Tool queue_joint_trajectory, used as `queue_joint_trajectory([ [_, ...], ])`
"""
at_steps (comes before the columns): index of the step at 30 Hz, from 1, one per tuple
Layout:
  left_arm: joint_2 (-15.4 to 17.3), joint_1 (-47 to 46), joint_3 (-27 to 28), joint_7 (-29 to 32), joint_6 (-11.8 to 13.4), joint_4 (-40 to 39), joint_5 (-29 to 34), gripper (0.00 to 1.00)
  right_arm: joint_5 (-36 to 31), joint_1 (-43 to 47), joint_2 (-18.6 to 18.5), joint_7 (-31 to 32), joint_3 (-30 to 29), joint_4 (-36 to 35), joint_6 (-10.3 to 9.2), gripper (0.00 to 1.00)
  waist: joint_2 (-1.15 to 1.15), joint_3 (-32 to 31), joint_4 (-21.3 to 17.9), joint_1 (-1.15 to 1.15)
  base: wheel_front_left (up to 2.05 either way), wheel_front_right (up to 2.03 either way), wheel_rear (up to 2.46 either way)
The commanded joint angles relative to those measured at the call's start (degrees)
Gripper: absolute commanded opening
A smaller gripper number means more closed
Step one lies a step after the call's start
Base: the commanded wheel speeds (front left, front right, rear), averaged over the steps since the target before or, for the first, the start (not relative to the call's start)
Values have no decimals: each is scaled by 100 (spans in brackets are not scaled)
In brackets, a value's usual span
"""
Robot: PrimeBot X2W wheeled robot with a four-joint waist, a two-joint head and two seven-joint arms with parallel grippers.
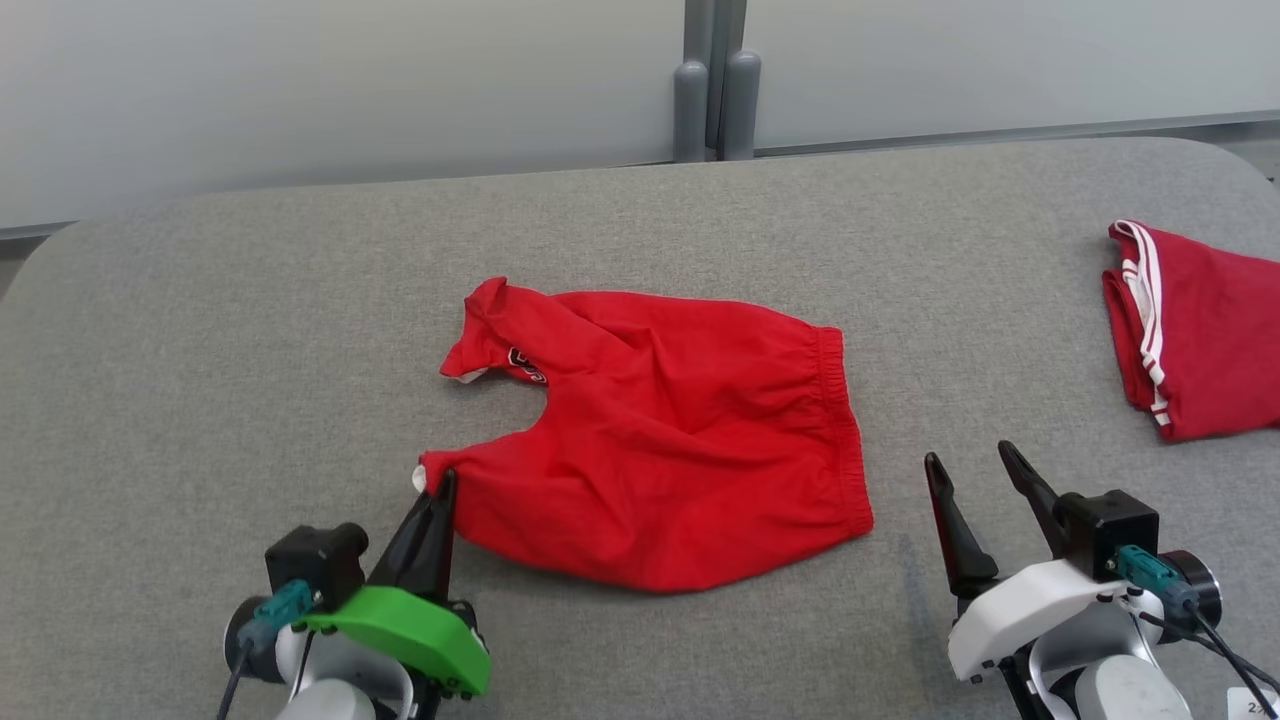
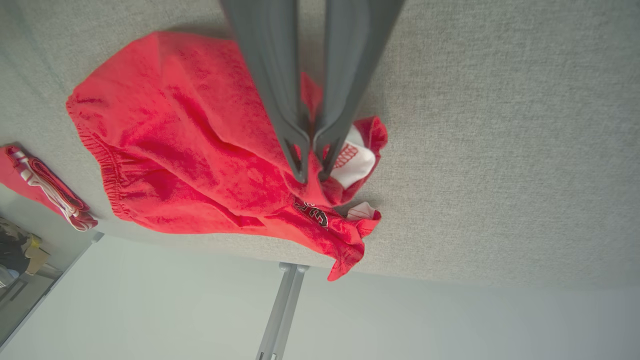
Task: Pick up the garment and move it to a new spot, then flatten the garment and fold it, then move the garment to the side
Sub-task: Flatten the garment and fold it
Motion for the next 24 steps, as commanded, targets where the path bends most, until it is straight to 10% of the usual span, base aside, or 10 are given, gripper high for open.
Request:
queue_joint_trajectory([
  [1,-36,-264,54,36,-42,135,-42,0,-30,-85,-18,-21,27,12,-2,100,22,47,-83,0,0,0,0],
  [24,-547,-2875,338,-72,-686,4034,-296,0,-61,-618,-17,-88,370,83,-2,100,22,698,-838,0,0,0,0],
])
